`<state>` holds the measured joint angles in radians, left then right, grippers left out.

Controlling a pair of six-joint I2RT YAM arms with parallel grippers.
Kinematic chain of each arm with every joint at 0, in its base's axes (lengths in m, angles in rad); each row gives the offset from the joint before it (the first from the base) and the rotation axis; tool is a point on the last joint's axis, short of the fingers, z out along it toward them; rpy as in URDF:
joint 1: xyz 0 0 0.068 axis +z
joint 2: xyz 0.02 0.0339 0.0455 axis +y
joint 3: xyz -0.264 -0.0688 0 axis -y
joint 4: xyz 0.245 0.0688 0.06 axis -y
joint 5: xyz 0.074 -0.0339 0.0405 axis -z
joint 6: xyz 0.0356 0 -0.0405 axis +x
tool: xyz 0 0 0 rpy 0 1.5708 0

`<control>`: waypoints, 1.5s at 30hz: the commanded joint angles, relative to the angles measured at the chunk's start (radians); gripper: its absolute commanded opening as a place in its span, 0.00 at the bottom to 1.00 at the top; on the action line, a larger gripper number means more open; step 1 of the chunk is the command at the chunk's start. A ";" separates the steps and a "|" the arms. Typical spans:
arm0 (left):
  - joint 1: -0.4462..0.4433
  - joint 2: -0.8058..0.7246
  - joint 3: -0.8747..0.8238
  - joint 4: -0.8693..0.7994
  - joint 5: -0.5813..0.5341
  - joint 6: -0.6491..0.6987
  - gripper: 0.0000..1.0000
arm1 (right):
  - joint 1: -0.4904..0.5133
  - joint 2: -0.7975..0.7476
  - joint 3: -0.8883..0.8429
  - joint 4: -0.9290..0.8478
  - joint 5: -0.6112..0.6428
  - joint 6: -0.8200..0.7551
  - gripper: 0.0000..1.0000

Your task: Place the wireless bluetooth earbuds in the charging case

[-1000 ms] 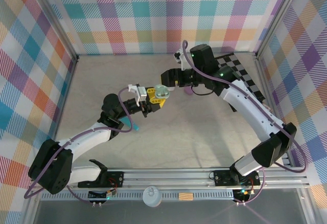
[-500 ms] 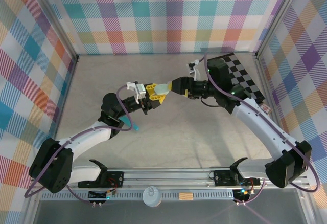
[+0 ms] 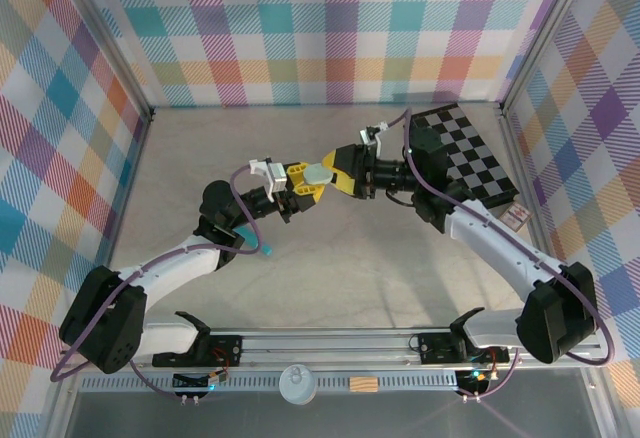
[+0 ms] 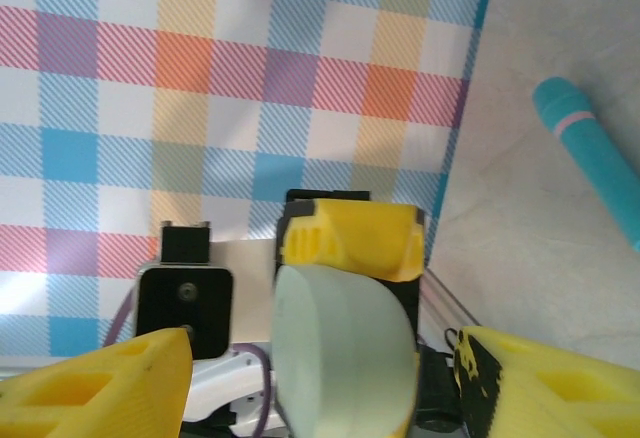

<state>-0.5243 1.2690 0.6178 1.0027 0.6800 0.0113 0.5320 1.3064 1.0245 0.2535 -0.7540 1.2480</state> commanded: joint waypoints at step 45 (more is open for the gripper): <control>-0.060 -0.266 -0.022 -0.778 -0.027 0.286 1.00 | -0.224 0.031 -0.287 -0.131 0.201 -0.267 0.21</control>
<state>-0.5613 1.0183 0.6170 0.3687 0.6495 0.2600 0.3248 1.3071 0.7670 0.1265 -0.5800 1.0676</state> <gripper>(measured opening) 0.996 0.267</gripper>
